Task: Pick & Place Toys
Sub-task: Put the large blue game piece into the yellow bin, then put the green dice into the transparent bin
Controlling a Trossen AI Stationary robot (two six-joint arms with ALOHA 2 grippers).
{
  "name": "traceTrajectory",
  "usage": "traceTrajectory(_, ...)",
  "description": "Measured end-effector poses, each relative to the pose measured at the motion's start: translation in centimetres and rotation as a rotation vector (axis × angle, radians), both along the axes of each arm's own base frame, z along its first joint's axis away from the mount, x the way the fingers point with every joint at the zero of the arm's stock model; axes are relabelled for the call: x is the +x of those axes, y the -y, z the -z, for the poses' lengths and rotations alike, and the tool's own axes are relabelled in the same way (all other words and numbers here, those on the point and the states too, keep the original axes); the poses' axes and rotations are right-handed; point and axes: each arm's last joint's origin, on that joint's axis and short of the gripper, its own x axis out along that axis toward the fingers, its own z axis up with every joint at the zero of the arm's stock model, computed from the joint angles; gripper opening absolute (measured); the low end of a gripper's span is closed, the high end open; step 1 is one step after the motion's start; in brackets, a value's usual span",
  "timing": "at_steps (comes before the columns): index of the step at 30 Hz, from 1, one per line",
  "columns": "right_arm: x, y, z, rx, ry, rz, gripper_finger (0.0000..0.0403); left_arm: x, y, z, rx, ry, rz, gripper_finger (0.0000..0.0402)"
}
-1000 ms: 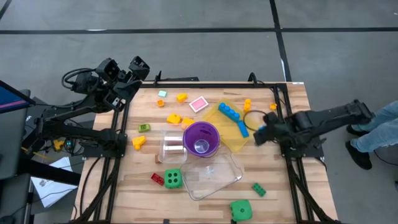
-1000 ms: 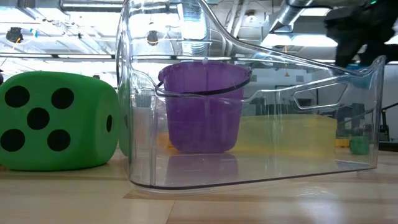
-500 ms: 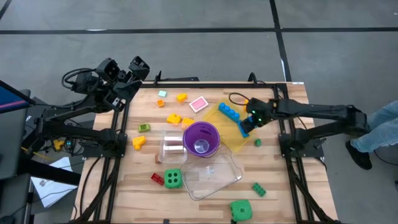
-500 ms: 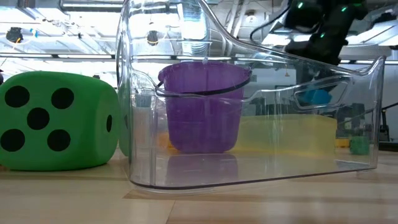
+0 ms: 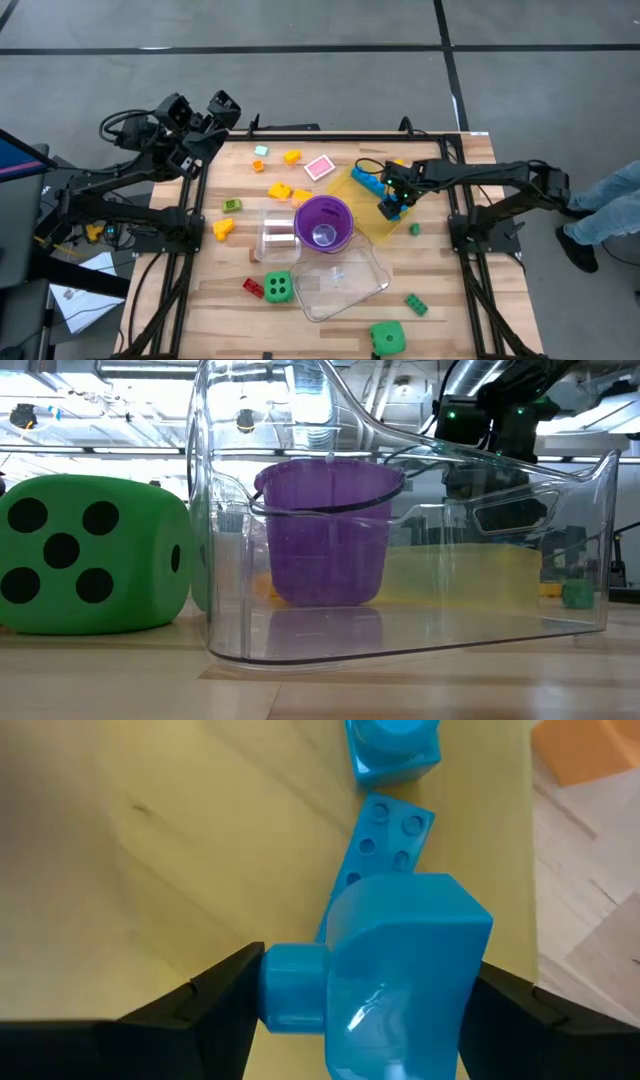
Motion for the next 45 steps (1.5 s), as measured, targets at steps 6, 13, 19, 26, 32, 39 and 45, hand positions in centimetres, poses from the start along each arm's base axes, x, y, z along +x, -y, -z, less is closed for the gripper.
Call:
traceTrajectory(6,-0.1,0.0,0.0,-0.002,-0.006,-0.003,0.0265,0.0,0.0,0.0,-0.001,-0.004,0.0,0.0205)
traceTrajectory(13,-0.3,0.0,0.0,-0.006,-0.028,0.003,0.0269,0.0,0.0,0.0,-0.001,-0.003,0.0,0.0205)
traceTrajectory(19,-0.5,-0.1,-0.1,-0.016,-0.04,0.007,0.0299,0.0,0.0,0.0,-0.001,-0.003,0.0,0.0205)
traceTrajectory(26,-0.7,-0.1,-0.2,-0.014,-0.049,0.007,0.0318,0.0,0.0,0.0,-0.001,-0.003,0.0,0.0205)
traceTrajectory(32,-0.8,-0.1,-0.4,-0.022,-0.043,0.02,0.032,0.0,0.0,0.0,-0.001,-0.003,0.0,0.0205)
traceTrajectory(39,-1.8,-0.4,-2.2,-0.054,0.039,0.069,0.0321,0.0,0.0,0.0,0.001,-0.003,-0.002,0.0205)
traceTrajectory(45,-3.4,-0.9,-4.7,-0.075,0.188,0.131,0.0321,0.0,0.0,0.0,0.019,0.001,-0.019,0.0205)
